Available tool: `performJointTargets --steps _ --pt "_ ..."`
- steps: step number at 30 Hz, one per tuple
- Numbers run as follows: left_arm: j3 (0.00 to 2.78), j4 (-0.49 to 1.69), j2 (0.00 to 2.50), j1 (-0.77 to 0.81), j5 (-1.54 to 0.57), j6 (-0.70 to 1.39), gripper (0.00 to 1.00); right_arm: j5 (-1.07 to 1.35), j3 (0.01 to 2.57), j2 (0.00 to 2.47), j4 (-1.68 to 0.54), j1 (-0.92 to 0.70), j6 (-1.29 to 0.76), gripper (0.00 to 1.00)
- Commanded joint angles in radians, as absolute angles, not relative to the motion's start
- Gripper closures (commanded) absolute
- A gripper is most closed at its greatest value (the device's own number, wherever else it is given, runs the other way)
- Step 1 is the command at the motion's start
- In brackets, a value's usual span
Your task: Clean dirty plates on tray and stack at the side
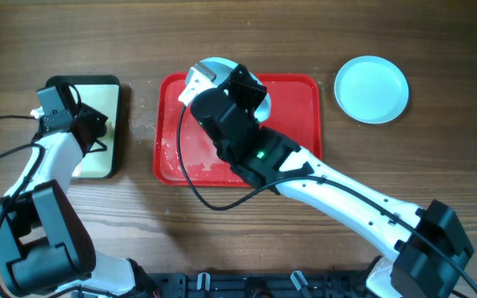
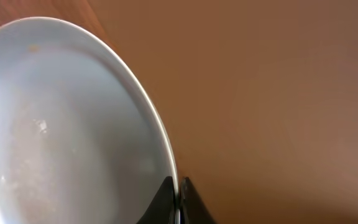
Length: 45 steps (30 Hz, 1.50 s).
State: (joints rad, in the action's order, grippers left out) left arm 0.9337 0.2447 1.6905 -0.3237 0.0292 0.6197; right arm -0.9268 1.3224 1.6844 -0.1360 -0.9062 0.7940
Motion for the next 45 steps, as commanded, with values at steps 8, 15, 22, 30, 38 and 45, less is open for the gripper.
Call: performJointTargets --steps 8,15,22,30,38,45 --pt "0.929 0.227 1.613 -0.352 0.030 0.607 0.00 -1.056 1.338 1.662 -0.010 -0.911 1.003 0.96" --pt "0.929 0.259 1.491 -0.352 -0.011 0.607 0.00 -0.760 1.327 1.667 -0.168 -0.888 0.703 0.96" --pt "0.929 0.274 1.492 -0.352 -0.011 0.607 0.00 -1.036 1.327 1.666 0.199 -0.869 0.852 0.96" --pt "0.929 0.274 1.492 -0.352 -0.011 0.607 0.00 -0.816 1.327 1.628 -0.261 -0.644 0.237 0.96" --pt "0.929 0.274 1.492 -0.352 -0.011 0.606 0.00 0.146 1.322 1.692 -0.492 0.181 -0.194 0.96" --pt "0.929 0.274 1.492 -0.352 -0.011 0.606 0.00 0.176 1.320 1.874 -0.460 0.366 -0.187 0.83"
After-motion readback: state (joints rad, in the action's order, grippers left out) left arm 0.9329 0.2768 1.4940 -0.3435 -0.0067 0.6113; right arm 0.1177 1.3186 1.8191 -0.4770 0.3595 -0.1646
